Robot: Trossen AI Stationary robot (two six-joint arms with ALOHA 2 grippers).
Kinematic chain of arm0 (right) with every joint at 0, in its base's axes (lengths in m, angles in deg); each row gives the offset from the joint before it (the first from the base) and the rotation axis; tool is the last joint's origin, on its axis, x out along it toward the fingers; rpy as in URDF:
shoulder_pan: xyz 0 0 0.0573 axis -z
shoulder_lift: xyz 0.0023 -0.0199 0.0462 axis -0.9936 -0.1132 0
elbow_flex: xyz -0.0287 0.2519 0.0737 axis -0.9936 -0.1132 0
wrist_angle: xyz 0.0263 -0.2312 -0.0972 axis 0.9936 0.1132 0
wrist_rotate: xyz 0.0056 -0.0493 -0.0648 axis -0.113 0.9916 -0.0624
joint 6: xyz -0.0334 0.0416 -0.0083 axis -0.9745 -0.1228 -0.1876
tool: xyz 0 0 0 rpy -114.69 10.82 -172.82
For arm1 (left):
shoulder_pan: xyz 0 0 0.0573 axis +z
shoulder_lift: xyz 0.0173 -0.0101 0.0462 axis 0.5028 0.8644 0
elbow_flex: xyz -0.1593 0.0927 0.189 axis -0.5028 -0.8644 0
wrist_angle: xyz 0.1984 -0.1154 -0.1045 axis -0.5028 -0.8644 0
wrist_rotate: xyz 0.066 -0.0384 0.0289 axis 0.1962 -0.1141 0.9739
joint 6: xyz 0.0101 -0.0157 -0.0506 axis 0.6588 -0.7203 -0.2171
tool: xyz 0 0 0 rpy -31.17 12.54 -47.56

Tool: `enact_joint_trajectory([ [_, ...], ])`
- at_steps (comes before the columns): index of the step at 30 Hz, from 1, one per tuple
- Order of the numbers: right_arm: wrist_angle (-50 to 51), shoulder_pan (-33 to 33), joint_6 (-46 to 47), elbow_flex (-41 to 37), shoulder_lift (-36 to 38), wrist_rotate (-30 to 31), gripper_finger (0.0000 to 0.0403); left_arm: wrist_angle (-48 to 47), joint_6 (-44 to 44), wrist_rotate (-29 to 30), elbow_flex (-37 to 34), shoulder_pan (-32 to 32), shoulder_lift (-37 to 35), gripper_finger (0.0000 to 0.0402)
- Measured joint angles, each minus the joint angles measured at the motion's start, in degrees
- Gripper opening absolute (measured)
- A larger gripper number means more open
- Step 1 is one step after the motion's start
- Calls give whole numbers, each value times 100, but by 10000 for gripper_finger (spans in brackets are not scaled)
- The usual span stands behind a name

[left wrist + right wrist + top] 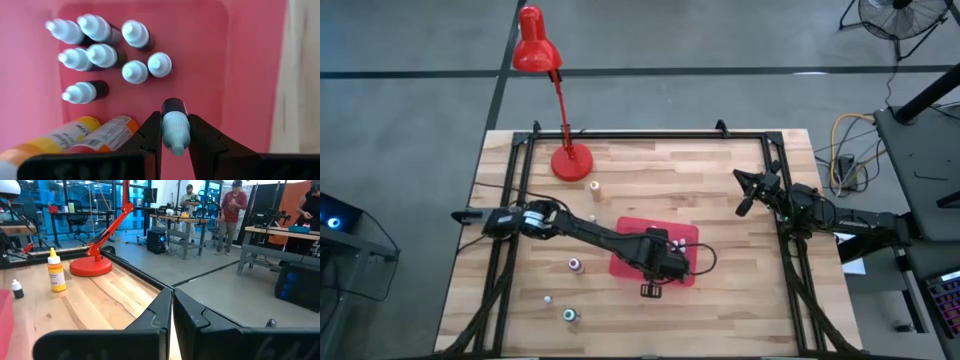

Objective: Pick & Place food coloring
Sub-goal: Put the small black food coloring bottle in the red bin

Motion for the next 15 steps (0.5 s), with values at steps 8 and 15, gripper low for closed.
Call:
enact_joint_trajectory([
  [8, 0, 1, 10, 0, 0, -1, 9, 335, 237, 4, -432, 0, 0, 44],
  [15, 0, 1, 22, 0, 0, 0, 9, 514, 488, 4, -671, 11, 0, 44],
])
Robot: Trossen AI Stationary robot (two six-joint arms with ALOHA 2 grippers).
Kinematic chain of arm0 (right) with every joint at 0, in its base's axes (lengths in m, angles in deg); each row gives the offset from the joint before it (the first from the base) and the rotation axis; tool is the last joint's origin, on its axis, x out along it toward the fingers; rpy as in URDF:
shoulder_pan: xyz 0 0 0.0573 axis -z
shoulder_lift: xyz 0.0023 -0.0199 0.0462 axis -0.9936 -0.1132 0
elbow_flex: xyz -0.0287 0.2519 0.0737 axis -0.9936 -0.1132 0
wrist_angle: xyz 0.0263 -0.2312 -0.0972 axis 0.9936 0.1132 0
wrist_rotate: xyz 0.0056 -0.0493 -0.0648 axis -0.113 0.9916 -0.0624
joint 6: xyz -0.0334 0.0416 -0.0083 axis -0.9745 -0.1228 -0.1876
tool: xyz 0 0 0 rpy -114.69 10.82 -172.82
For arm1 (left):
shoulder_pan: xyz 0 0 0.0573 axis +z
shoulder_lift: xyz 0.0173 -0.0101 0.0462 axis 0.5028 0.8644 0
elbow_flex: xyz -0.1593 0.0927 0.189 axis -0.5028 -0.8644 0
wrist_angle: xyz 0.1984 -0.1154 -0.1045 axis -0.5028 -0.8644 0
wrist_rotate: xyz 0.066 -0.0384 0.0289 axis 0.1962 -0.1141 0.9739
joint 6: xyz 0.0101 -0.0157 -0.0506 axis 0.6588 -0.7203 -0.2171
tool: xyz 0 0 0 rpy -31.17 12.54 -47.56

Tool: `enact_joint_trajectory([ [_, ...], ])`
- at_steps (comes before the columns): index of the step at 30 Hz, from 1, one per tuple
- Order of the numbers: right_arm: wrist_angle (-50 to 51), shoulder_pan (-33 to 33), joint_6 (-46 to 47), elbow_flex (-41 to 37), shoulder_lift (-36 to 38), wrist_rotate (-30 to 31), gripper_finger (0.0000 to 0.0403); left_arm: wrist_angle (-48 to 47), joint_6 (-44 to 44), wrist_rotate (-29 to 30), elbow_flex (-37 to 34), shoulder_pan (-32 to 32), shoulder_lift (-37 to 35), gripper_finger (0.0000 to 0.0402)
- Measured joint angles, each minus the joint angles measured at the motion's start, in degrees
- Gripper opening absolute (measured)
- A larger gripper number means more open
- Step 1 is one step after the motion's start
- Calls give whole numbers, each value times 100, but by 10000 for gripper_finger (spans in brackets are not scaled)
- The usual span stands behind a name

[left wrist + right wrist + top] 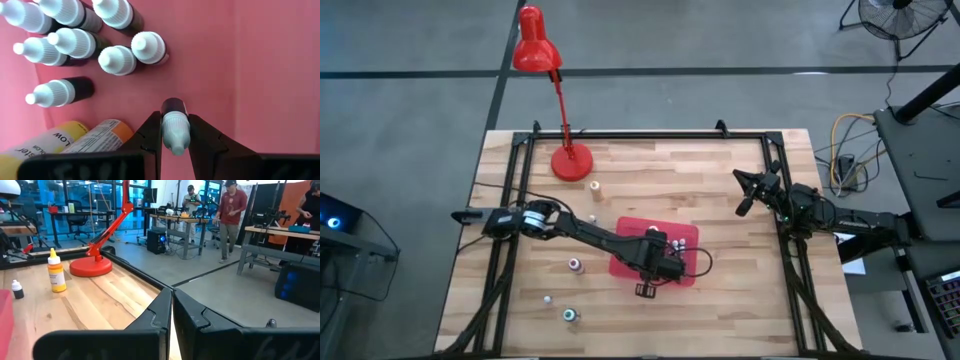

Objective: Pick & Place food coloring
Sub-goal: Put the small black food coloring bottle in the red bin

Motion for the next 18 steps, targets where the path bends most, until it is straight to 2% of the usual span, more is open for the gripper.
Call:
enact_joint_trajectory([
  [7, 0, 0, -8, 0, -2, -2, 8, 9, 155, 2, -6, 13, 0, 47],
  [18, 0, -2, -8, 0, -2, -2, 9, 5, 171, 106, -6, 24, 0, 98],
])
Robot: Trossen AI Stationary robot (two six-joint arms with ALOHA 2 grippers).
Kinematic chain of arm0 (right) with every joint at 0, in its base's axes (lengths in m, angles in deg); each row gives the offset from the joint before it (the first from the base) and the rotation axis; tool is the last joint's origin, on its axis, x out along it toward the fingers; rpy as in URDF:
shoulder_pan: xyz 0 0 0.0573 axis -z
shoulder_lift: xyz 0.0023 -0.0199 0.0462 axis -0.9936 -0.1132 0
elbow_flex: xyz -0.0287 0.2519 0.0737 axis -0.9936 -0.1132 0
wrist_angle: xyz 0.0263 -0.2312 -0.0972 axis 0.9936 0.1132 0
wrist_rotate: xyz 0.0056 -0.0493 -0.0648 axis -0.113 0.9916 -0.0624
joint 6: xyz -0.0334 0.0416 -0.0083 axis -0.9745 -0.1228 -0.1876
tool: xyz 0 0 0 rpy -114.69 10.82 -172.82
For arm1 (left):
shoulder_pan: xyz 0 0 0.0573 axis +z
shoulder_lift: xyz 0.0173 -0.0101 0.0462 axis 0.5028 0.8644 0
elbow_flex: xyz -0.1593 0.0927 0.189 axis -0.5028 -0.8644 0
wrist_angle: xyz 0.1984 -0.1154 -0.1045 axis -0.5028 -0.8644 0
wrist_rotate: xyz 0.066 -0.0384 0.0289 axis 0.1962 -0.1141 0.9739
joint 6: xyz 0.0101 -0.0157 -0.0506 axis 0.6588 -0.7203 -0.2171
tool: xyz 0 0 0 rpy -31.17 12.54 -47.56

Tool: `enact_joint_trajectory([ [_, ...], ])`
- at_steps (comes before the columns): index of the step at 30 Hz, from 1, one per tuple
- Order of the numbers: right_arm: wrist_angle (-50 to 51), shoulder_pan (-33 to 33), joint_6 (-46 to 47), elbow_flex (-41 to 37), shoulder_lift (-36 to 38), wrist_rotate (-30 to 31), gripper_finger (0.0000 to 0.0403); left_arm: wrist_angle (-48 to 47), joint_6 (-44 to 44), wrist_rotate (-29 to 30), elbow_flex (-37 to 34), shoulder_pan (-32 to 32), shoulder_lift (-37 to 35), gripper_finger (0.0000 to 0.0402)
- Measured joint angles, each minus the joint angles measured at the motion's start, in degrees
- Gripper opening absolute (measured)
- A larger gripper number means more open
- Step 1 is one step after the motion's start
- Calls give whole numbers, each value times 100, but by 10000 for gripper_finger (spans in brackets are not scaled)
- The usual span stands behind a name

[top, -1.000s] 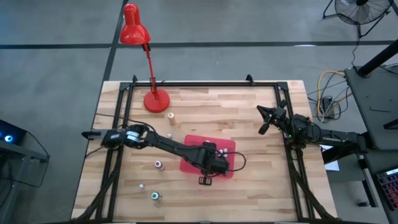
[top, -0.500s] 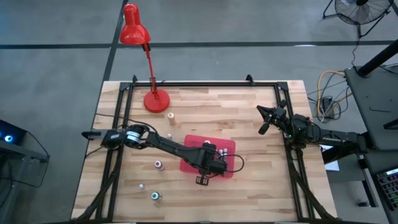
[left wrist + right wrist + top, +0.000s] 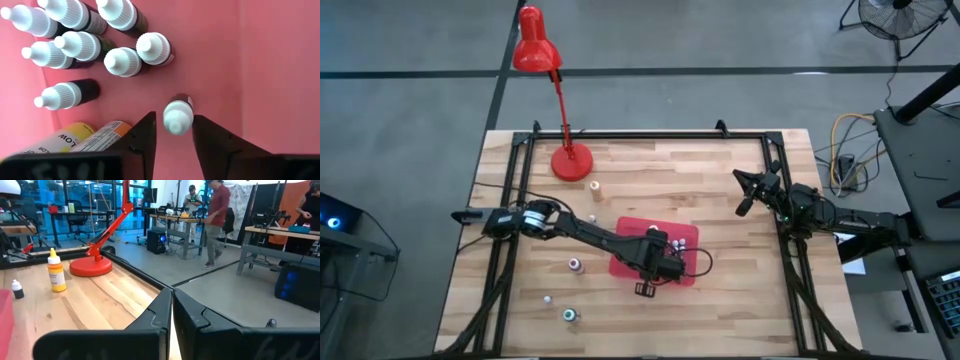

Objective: Pick & Place food coloring
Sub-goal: Put the small black food coloring bottle in the red bin

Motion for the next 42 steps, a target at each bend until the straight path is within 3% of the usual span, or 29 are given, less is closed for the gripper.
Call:
enact_joint_trajectory([
  [11, 0, 1, -64, 0, 0, 1, 9, -144, -2, 53, 33, 4, 0, 106],
  [17, 0, 0, -5, 0, 0, 0, 9, -859, -115, 424, 470, 7, -67, 106],
  [23, 0, 0, 6, 0, 2, 0, 9, -1245, -431, 403, 919, 2, -300, 106],
  [30, -2, 0, -30, 0, 2, 2, 9, -1625, -1279, -120, 1325, -17, -581, 106],
  [35, 0, 0, -51, 0, 3, 2, 9, -1937, -2069, -156, 1441, 4, -770, 109],
  [42, 0, 0, -8, 0, 2, 2, 9, -2404, -3262, -92, 1403, 232, -892, 160],
])
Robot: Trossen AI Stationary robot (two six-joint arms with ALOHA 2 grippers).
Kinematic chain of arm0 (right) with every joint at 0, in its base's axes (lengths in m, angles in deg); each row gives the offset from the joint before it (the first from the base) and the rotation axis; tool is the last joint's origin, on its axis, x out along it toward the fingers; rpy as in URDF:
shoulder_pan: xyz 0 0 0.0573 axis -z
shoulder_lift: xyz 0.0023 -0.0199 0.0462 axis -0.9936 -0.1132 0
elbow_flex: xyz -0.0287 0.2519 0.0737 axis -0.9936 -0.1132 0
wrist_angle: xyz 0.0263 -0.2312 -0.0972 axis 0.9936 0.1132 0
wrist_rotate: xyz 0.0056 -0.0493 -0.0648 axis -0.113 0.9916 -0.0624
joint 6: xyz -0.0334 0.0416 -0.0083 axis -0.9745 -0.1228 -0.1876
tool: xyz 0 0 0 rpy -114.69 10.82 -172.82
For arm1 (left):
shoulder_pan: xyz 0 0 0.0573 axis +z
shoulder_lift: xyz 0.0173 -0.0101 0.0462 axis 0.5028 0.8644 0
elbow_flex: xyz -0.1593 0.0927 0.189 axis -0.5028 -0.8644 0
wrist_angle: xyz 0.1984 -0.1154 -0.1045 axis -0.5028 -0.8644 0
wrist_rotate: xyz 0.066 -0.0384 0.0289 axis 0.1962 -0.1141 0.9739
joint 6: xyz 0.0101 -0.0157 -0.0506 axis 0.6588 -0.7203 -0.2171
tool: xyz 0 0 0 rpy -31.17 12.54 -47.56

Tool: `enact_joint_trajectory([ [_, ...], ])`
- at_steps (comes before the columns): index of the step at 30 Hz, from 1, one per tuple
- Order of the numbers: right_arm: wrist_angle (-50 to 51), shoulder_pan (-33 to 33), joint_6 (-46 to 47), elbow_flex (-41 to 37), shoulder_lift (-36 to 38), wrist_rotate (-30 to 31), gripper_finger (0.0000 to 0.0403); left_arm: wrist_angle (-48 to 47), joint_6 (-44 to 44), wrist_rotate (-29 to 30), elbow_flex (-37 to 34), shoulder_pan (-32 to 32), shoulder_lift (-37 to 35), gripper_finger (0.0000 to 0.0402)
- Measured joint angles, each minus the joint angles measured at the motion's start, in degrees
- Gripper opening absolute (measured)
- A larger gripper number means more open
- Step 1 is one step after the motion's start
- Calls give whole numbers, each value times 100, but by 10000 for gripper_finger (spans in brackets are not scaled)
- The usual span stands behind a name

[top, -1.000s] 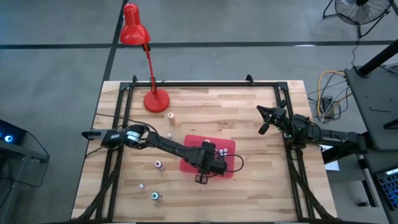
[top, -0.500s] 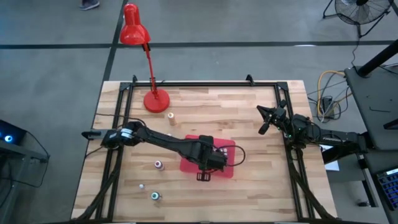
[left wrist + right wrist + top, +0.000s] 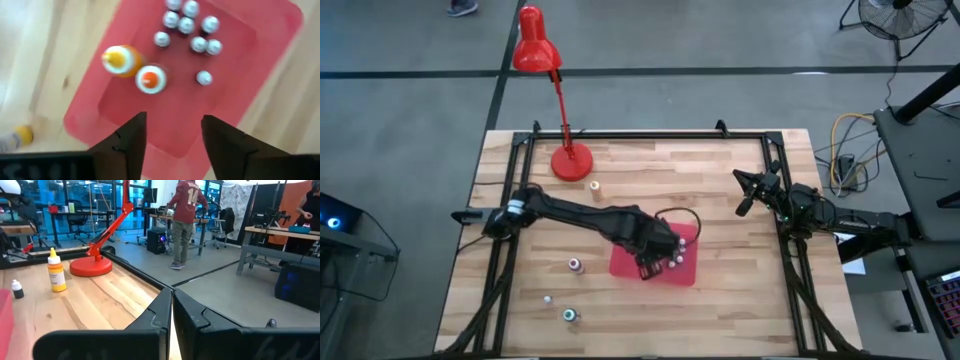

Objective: Pick & Place food coloring
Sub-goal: Put the small black food coloring bottle in the red bin

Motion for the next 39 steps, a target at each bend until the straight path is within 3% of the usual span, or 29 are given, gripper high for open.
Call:
enact_joint_trajectory([
  [5, 0, 1, -11, 0, -2, 0, 9, -229, -1141, 197, -1, 158, -88, 196],
  [10, 0, 2, -56, 0, -4, 0, 9, -328, -2223, 183, -117, 306, -206, 202],
  [17, 0, 1, -34, 0, 1, -2, 9, -630, -2576, 204, -456, 480, -540, 202],
  [25, 0, 0, -31, 0, -4, 0, 9, -537, -2960, 242, -1750, 714, -1329, 202],
  [31, 0, 0, 13, 0, 2, -2, 9, 198, -3408, 292, -3087, 909, -1997, 202],
  [39, 0, 2, 14, 0, 1, 0, 9, 819, -4021, 279, -4258, 1320, -2314, 202],
])
